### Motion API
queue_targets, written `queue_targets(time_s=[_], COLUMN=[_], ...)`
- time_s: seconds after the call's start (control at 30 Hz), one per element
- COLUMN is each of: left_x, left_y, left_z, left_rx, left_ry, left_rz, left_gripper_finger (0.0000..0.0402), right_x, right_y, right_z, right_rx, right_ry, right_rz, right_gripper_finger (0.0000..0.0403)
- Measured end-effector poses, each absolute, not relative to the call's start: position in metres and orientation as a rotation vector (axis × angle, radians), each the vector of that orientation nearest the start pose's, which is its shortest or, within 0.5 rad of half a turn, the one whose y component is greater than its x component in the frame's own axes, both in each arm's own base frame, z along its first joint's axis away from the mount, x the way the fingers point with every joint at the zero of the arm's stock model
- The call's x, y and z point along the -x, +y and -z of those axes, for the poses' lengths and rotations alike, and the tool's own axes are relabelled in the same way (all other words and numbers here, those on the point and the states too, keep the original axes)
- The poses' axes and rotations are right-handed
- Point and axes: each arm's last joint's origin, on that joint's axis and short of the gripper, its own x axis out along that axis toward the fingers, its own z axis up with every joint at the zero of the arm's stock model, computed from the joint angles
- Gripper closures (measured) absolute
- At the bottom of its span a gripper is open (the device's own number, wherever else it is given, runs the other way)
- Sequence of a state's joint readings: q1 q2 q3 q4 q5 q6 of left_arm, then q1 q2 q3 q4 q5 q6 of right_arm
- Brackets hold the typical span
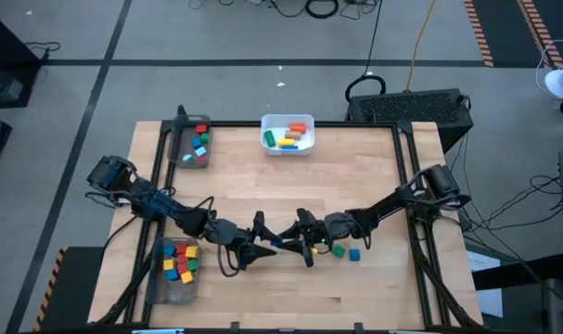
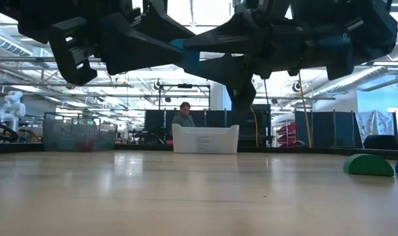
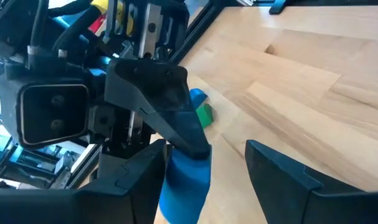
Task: Sort blocks by size
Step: Put the dark blue semicircle block into the top black bin
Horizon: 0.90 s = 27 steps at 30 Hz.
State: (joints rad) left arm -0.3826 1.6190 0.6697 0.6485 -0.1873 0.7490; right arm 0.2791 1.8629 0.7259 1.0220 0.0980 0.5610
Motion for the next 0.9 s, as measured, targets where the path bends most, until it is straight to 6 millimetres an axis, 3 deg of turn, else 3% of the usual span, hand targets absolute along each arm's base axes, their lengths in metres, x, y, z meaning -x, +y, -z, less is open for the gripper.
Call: queue_targets(time_s=[0.6, 0.9], left_x=[-0.298, -0.298], left_y=[-0.106, -0.105], left_z=[-0.175, -0.174], left_rx=[-0.827, -0.795], left_ry=[0.200, 0.216], left_rz=[0.313, 0.287], left_gripper_finger=[0.0300, 0.0304], right_x=[-0.347, -0.348], right_y=[0.094, 0.089], right_z=[-0.157, -0.156], right_rx=[-0.533, -0.541], right_ry=[0.166, 0.171], right_rz=[-0.191, -0.172], right_gripper_finger=[0.0282, 0.0271])
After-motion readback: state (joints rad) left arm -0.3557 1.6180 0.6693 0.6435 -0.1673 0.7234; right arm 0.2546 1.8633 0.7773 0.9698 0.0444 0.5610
